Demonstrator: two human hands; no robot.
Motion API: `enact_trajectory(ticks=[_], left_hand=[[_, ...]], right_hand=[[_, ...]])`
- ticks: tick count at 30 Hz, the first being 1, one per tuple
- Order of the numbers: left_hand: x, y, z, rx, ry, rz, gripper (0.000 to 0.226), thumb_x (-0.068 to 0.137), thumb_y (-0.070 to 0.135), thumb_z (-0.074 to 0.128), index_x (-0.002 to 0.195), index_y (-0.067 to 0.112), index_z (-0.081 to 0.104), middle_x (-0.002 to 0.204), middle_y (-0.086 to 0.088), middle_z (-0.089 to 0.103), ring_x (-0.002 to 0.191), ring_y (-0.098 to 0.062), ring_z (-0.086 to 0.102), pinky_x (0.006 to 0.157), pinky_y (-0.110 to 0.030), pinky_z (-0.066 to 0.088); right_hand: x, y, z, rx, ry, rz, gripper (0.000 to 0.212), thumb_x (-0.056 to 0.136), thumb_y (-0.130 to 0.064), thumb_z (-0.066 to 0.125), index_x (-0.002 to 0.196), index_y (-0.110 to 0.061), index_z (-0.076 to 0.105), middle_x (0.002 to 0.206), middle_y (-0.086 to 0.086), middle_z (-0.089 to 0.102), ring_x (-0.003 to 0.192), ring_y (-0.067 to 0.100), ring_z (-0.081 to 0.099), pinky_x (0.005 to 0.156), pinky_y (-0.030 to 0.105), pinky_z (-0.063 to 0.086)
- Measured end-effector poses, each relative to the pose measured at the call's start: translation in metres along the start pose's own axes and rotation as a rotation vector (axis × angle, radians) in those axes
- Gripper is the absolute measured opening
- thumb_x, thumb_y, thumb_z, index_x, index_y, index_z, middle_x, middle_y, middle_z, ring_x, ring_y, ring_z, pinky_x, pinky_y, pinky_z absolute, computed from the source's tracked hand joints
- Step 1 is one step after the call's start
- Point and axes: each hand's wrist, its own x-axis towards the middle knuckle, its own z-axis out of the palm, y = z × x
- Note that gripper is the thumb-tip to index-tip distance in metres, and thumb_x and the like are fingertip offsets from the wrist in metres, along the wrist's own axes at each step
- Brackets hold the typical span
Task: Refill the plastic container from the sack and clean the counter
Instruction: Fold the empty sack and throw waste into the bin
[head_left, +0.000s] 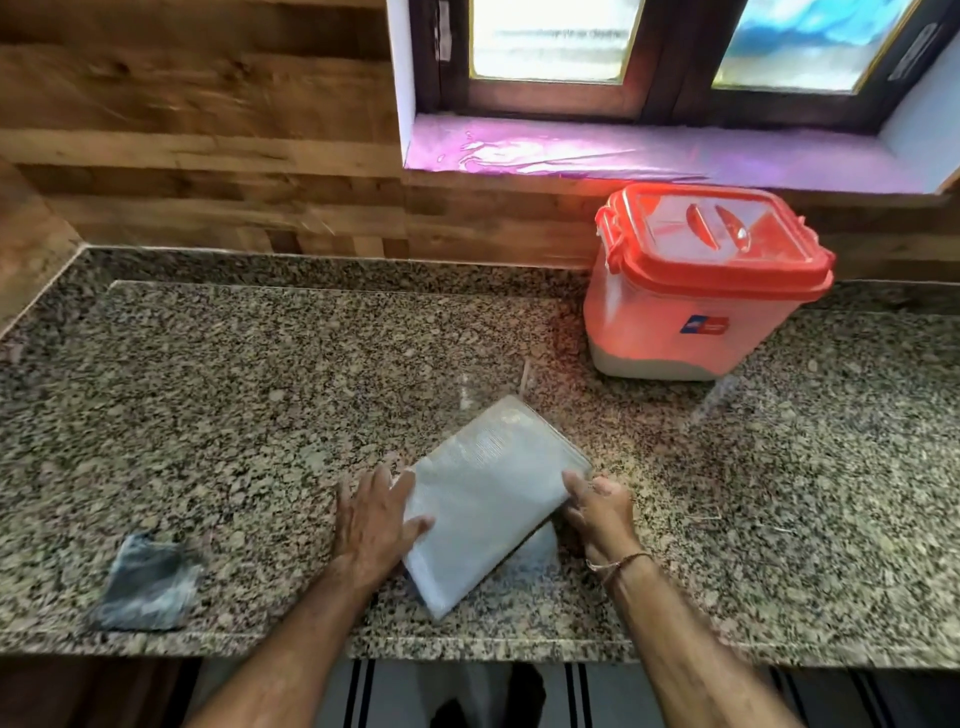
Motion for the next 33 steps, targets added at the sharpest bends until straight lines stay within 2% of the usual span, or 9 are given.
enact_trajectory(ticks=[2, 5, 8, 13, 17, 20, 24, 28, 33], left_hand=[[0.006, 0.011, -0.006, 0.009, -0.063, -0.051, 0.085, 0.090, 0.077, 0.045, 0.155, 0.024, 0.029, 0.156, -0.012, 0.038, 0.132, -0.024, 0.050, 0.117, -0.050, 0.027], [0.009, 0.033, -0.013, -0.072, -0.127, -0.098, 0.090, 0.087, 0.078, 0.050, 0.153, 0.021, 0.030, 0.154, -0.010, 0.036, 0.131, -0.023, 0.045, 0.110, -0.044, 0.034], [0.018, 0.040, -0.013, -0.237, -0.062, -0.181, 0.094, 0.081, 0.075, 0.063, 0.152, 0.021, 0.031, 0.151, -0.008, 0.040, 0.135, -0.025, 0.043, 0.111, -0.047, 0.039], [0.035, 0.037, -0.026, -0.979, -0.132, -0.384, 0.052, 0.090, 0.036, 0.075, 0.134, 0.015, 0.056, 0.125, -0.008, 0.067, 0.099, -0.019, 0.068, 0.084, -0.036, 0.057], [0.033, 0.039, -0.044, -1.342, -0.289, -0.470, 0.012, 0.091, 0.020, 0.074, 0.093, 0.019, 0.062, 0.104, -0.004, 0.068, 0.098, -0.020, 0.067, 0.100, -0.045, 0.052], [0.028, 0.037, -0.051, -1.422, -0.391, -0.557, 0.008, 0.094, 0.020, 0.071, 0.098, 0.015, 0.066, 0.095, -0.007, 0.067, 0.055, -0.012, 0.059, 0.050, -0.037, 0.058], [0.024, 0.037, -0.045, -1.461, -0.260, -0.635, 0.026, 0.091, 0.014, 0.074, 0.114, 0.004, 0.069, 0.078, -0.004, 0.069, 0.049, -0.009, 0.048, 0.053, -0.033, 0.053], [0.021, 0.044, -0.057, -1.510, -0.048, -0.638, 0.025, 0.092, 0.017, 0.075, 0.110, 0.000, 0.069, 0.080, -0.006, 0.071, 0.052, -0.008, 0.056, 0.047, -0.022, 0.050], [0.006, 0.037, -0.081, -1.489, 0.212, -0.597, 0.032, 0.088, 0.036, 0.078, 0.094, 0.005, 0.075, 0.071, -0.008, 0.071, 0.054, -0.015, 0.056, 0.056, -0.029, 0.048]], right_hand=[[-0.017, 0.004, 0.017, 0.105, -0.149, 0.068, 0.020, 0.094, -0.012, 0.070, 0.105, 0.004, 0.067, 0.097, 0.020, 0.076, 0.074, 0.023, 0.075, 0.062, 0.030, 0.063], [-0.015, 0.017, 0.034, -0.148, -0.184, 0.049, 0.011, 0.097, -0.013, 0.062, 0.101, -0.004, 0.068, 0.103, 0.017, 0.078, 0.092, 0.030, 0.076, 0.083, 0.051, 0.063], [-0.005, 0.004, 0.032, -0.295, -0.205, -0.024, 0.010, 0.090, -0.003, 0.066, 0.086, -0.012, 0.069, 0.094, 0.012, 0.077, 0.085, 0.026, 0.073, 0.077, 0.041, 0.062], [0.002, -0.031, 0.012, -0.235, -0.442, 0.015, 0.018, 0.094, 0.009, 0.060, 0.100, -0.004, 0.072, 0.100, 0.019, 0.074, 0.080, 0.021, 0.071, 0.068, 0.030, 0.060], [0.015, -0.042, 0.005, -0.195, -0.579, 0.107, 0.029, 0.101, 0.006, 0.050, 0.123, -0.005, 0.066, 0.089, 0.011, 0.068, 0.048, 0.005, 0.057, 0.040, 0.017, 0.041], [0.029, -0.044, 0.002, -0.224, -0.643, 0.136, 0.031, 0.102, 0.002, 0.051, 0.129, -0.008, 0.062, 0.085, 0.008, 0.067, 0.048, 0.008, 0.055, 0.037, 0.016, 0.039], [0.029, -0.058, 0.008, -0.192, -0.632, 0.183, 0.023, 0.102, -0.003, 0.054, 0.124, 0.000, 0.061, 0.076, 0.006, 0.065, 0.043, 0.006, 0.056, 0.033, 0.015, 0.042], [0.026, -0.072, 0.028, -0.085, -0.571, 0.176, 0.024, 0.098, -0.027, 0.064, 0.100, -0.003, 0.065, 0.084, 0.016, 0.070, 0.053, 0.017, 0.073, 0.048, 0.024, 0.059], [0.014, -0.092, 0.054, -0.103, -0.531, -0.018, 0.037, 0.088, -0.039, 0.073, 0.093, -0.003, 0.070, 0.079, 0.014, 0.077, 0.052, 0.018, 0.069, 0.050, 0.025, 0.058]])
